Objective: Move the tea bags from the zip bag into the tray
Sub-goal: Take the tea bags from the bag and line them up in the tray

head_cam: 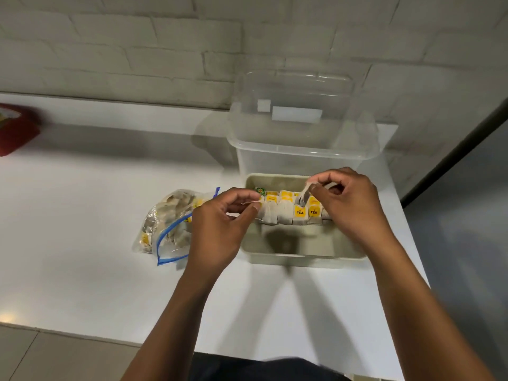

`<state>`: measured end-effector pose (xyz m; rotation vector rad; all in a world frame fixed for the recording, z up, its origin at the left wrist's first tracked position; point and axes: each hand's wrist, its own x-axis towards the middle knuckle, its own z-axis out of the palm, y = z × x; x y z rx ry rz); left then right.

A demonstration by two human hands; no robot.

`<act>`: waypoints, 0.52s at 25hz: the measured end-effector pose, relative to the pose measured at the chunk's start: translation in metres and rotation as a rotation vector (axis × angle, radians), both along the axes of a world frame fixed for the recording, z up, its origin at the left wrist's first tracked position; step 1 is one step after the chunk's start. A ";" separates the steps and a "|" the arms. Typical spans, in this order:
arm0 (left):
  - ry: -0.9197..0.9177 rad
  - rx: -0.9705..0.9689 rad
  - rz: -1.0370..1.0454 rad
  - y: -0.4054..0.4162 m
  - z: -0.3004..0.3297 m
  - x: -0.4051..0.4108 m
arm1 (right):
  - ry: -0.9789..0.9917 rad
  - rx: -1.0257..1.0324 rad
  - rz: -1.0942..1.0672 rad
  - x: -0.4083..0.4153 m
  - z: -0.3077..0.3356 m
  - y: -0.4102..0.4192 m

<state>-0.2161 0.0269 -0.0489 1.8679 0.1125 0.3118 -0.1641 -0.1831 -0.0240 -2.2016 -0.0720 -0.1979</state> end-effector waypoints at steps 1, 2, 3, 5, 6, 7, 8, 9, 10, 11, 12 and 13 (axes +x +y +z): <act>0.000 0.038 -0.005 -0.006 -0.005 0.002 | 0.018 -0.111 0.014 0.004 -0.005 -0.009; 0.000 0.063 -0.011 -0.011 -0.009 0.003 | 0.047 -0.210 0.024 0.008 -0.011 -0.018; 0.001 0.078 -0.018 -0.015 -0.014 0.005 | 0.082 -0.285 0.027 0.013 -0.017 -0.025; 0.007 0.096 -0.036 -0.020 -0.024 0.009 | 0.159 -0.367 0.035 0.020 -0.029 -0.038; 0.010 0.111 -0.044 -0.021 -0.029 0.012 | 0.186 -0.390 0.040 0.024 -0.033 -0.042; 0.011 0.132 -0.048 -0.022 -0.033 0.015 | 0.199 -0.414 0.042 0.026 -0.035 -0.045; 0.013 0.149 -0.050 -0.024 -0.036 0.018 | 0.200 -0.445 0.039 0.029 -0.037 -0.047; 0.017 0.166 -0.052 -0.025 -0.039 0.022 | 0.196 -0.477 0.033 0.033 -0.038 -0.049; 0.021 0.188 -0.055 -0.027 -0.041 0.025 | 0.200 -0.506 0.026 0.037 -0.039 -0.050; 0.022 0.216 -0.062 -0.028 -0.043 0.027 | 0.207 -0.532 0.025 0.041 -0.040 -0.051; 0.023 0.244 -0.077 -0.030 -0.045 0.030 | 0.218 -0.555 0.026 0.045 -0.042 -0.052; 0.029 0.272 -0.100 -0.032 -0.047 0.033 | 0.228 -0.571 0.027 0.048 -0.045 -0.052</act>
